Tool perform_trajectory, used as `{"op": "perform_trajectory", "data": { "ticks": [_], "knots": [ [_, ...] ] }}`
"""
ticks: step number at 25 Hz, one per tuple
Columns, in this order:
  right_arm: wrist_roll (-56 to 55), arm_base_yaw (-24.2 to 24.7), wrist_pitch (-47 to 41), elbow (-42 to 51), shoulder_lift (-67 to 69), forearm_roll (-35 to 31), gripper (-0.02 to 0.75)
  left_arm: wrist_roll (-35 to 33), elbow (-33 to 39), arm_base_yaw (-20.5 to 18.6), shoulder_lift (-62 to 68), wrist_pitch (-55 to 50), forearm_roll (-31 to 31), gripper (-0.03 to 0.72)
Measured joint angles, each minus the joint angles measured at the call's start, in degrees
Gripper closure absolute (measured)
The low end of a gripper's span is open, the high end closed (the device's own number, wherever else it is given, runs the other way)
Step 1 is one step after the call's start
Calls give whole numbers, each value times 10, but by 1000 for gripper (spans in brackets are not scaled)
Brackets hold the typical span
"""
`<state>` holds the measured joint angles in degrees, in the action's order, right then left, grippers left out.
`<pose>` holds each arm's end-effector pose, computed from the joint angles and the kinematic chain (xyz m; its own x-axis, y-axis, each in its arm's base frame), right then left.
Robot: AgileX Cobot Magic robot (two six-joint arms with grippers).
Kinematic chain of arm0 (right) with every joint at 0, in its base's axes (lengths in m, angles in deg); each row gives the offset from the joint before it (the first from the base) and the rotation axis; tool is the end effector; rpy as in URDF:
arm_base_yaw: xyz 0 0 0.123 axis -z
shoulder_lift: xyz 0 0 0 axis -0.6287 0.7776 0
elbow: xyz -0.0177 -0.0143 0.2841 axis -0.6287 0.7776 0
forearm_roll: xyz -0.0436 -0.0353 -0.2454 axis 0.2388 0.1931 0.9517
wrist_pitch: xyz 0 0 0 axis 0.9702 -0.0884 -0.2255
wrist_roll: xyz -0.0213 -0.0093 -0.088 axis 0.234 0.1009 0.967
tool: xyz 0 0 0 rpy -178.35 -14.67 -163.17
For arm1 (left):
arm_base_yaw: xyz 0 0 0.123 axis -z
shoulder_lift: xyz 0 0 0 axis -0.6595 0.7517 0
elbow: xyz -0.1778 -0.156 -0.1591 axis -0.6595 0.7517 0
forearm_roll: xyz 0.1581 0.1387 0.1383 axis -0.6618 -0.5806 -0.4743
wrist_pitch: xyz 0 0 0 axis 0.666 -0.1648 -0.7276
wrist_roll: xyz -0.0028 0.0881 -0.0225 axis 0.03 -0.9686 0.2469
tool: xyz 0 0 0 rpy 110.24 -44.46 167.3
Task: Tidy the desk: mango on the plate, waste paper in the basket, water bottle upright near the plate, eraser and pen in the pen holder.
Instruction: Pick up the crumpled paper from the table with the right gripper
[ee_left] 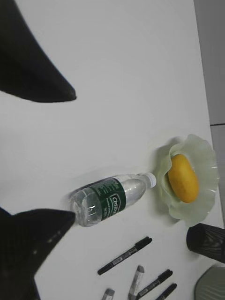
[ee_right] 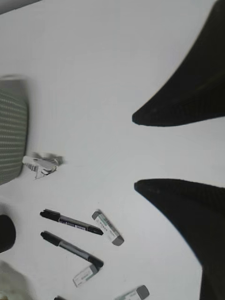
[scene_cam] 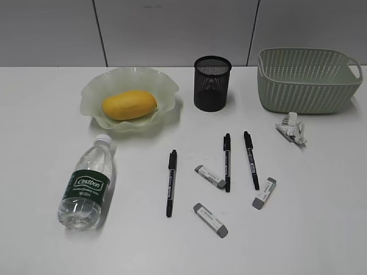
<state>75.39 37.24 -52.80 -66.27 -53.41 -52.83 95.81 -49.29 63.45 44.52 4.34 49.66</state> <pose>0.0729 0.0087 0.2940 -0.5749 -0.0705 -0.8151 -0.1190 0.9929 -0.0019 0.0017 0.0084 0.2892 -0.4496 0.0862 -0.8891 0.2609 0.9646 -0.0384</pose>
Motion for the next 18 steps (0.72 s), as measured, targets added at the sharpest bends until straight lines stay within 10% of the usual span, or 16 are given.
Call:
{"op": "perform_trajectory", "data": {
  "ticks": [8, 18],
  "knots": [
    [34, 0, 217, -109, 501, -49, 305, 5, 0, 0, -31, 0, -1, 159],
    [48, -49, 271, -343, 873, -101, 292, 5, 0, 0, -31, 0, -3, 195]
  ]
}}
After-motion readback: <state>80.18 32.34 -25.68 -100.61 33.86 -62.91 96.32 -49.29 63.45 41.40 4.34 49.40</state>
